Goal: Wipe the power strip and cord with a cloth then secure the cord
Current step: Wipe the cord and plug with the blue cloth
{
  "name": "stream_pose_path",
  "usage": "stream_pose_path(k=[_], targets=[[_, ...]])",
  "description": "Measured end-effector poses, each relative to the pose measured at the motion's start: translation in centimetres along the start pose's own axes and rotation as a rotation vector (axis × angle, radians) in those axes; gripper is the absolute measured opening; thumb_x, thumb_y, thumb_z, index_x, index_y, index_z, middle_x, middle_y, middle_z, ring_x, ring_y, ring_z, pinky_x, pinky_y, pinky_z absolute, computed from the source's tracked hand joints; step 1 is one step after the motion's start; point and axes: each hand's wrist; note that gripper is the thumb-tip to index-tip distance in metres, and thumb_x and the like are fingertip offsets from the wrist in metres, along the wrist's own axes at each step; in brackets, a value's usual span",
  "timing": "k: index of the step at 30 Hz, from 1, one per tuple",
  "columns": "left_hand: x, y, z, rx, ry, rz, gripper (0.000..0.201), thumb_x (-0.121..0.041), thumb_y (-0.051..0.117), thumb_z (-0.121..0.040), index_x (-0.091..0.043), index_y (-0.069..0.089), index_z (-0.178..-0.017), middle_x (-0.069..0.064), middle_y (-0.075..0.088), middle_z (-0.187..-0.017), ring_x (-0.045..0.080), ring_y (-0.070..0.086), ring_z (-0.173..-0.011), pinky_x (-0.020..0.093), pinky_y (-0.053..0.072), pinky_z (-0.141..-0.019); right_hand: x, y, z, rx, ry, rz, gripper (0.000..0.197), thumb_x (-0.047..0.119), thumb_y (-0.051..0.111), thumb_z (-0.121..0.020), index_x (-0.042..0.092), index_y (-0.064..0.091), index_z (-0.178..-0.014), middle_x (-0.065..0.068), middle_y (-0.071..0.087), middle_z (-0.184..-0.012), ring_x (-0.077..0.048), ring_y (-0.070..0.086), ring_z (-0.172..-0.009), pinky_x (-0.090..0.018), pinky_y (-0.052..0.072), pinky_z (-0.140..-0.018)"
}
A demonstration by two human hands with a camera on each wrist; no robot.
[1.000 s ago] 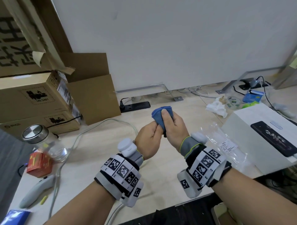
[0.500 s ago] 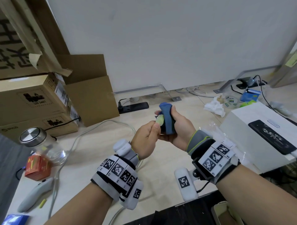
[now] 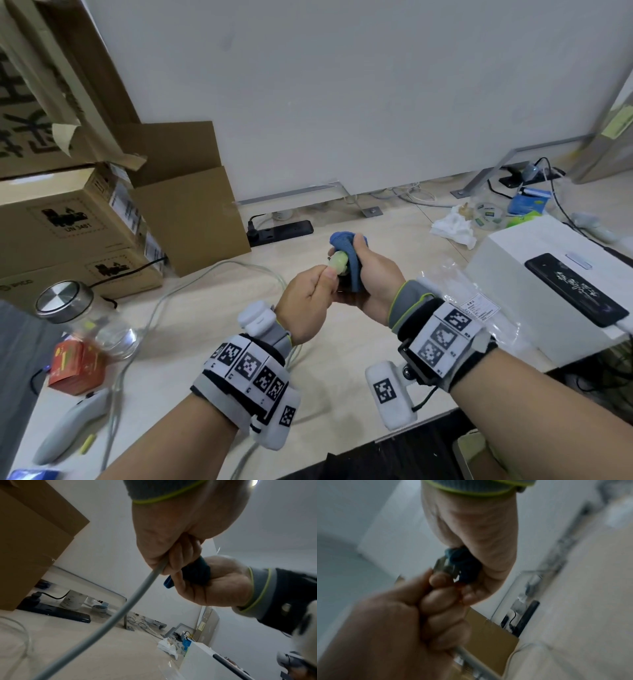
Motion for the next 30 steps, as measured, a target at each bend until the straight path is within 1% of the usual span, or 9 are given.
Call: stream_pose_path(k=[4, 7, 9, 13, 16, 18, 21, 24, 30], targets=[[-0.5, -0.2, -0.4, 0.026, -0.195, 0.250, 0.042, -0.026, 0.030, -0.103, -0.015, 0.037, -0.063, -0.008, 0.032, -0.046, 0.006, 0.024, -0.039, 0.018, 0.023, -0.041, -0.2, 0.0, 0.8, 0.140, -0.119, 0.043, 0.043, 0.048, 0.040, -0.096, 0.014, 0.062, -0.108, -0.008, 0.064, -0.086, -0.023, 0.062, -0.077, -0.044, 0.057, -0.074], [-1.4, 0.0, -0.7, 0.048, -0.322, 0.428, 0.043, -0.027, 0.026, -0.104, -0.016, 0.033, -0.063, -0.006, 0.028, -0.044, 0.006, 0.018, -0.038, 0.016, 0.018, -0.037, -0.7, 0.1, 1.4, -0.004, -0.471, 0.477, 0.027, 0.035, 0.042, -0.098, 0.014, 0.056, -0.089, -0.002, 0.057, -0.072, 0.001, 0.056, -0.057, -0.015, 0.050, -0.056], [-1.6, 0.5, -0.8, 0.074, -0.342, 0.459, 0.042, -0.029, 0.025, -0.104, -0.017, 0.033, -0.064, -0.005, 0.026, -0.046, 0.007, 0.015, -0.038, 0.015, 0.015, -0.038, -0.9, -0.2, 0.7, -0.139, -0.560, 0.539, 0.034, 0.035, 0.039, -0.099, 0.014, 0.054, -0.078, 0.000, 0.052, -0.063, -0.001, 0.050, -0.049, -0.015, 0.042, -0.047], [-1.0, 1.4, -0.8, 0.080, -0.267, 0.367, 0.043, -0.028, 0.026, -0.103, -0.016, 0.034, -0.063, -0.007, 0.028, -0.045, 0.007, 0.018, -0.039, 0.017, 0.018, -0.038, -0.7, -0.1, -0.7, -0.214, -0.308, 0.392, 0.052, 0.051, 0.038, -0.091, 0.008, 0.064, -0.080, -0.013, 0.062, -0.073, -0.028, 0.057, -0.063, -0.036, 0.054, -0.057], [-0.4, 1.8, -0.8, 0.064, -0.126, 0.154, 0.042, -0.034, 0.029, -0.099, -0.017, 0.037, -0.062, -0.010, 0.033, -0.048, 0.008, 0.026, -0.044, 0.022, 0.025, -0.044, 0.6, -0.5, -0.7, -0.038, -0.031, -0.026, 0.040, 0.041, 0.041, -0.095, 0.017, 0.066, -0.076, -0.005, 0.061, -0.072, -0.021, 0.054, -0.062, -0.029, 0.048, -0.057], [-0.1, 1.7, -1.1, 0.055, -0.035, -0.048, 0.039, -0.036, 0.029, -0.097, -0.020, 0.037, -0.063, -0.009, 0.037, -0.052, 0.010, 0.032, -0.048, 0.028, 0.029, -0.052, 1.1, -1.1, -0.7, 0.083, -0.055, -0.106, 0.038, 0.042, 0.038, -0.099, 0.018, 0.067, -0.090, -0.001, 0.065, -0.077, -0.018, 0.060, -0.071, -0.031, 0.049, -0.063], [0.3, 2.1, -1.4, 0.052, 0.020, -0.329, 0.036, -0.032, 0.028, -0.099, -0.015, 0.045, -0.072, -0.005, 0.045, -0.061, 0.013, 0.042, -0.055, 0.029, 0.030, -0.055, 0.7, -1.4, -1.2, 0.056, -0.201, 0.150, 0.030, 0.035, 0.045, -0.098, 0.014, 0.064, -0.105, -0.007, 0.068, -0.090, -0.011, 0.066, -0.078, -0.030, 0.053, -0.058], [1.7, 3.2, -1.5, 0.059, 0.000, -0.403, 0.034, -0.036, 0.028, -0.090, -0.011, 0.049, -0.082, -0.001, 0.049, -0.069, 0.021, 0.042, -0.062, 0.033, 0.027, -0.058, -0.6, -2.7, -2.6, -0.068, -0.364, 0.437, 0.026, 0.034, 0.045, -0.097, 0.021, 0.066, -0.088, -0.008, 0.070, -0.091, -0.017, 0.067, -0.082, -0.037, 0.055, -0.068], [7.4, 5.5, -2.5, 0.089, -0.264, -0.396, 0.016, -0.040, 0.043, -0.088, -0.026, 0.044, -0.083, -0.001, 0.051, -0.070, 0.029, 0.052, -0.070, 0.043, 0.047, -0.068, -3.2, -6.3, -4.8, -0.150, -0.429, 0.834, 0.033, 0.039, 0.035, -0.098, 0.021, 0.063, -0.092, 0.000, 0.059, -0.075, -0.021, 0.051, -0.069, -0.035, 0.043, -0.067]])
Point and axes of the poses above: each hand's wrist, its own z-axis away from the middle knuckle, its own y-axis out of the palm, x = y × z
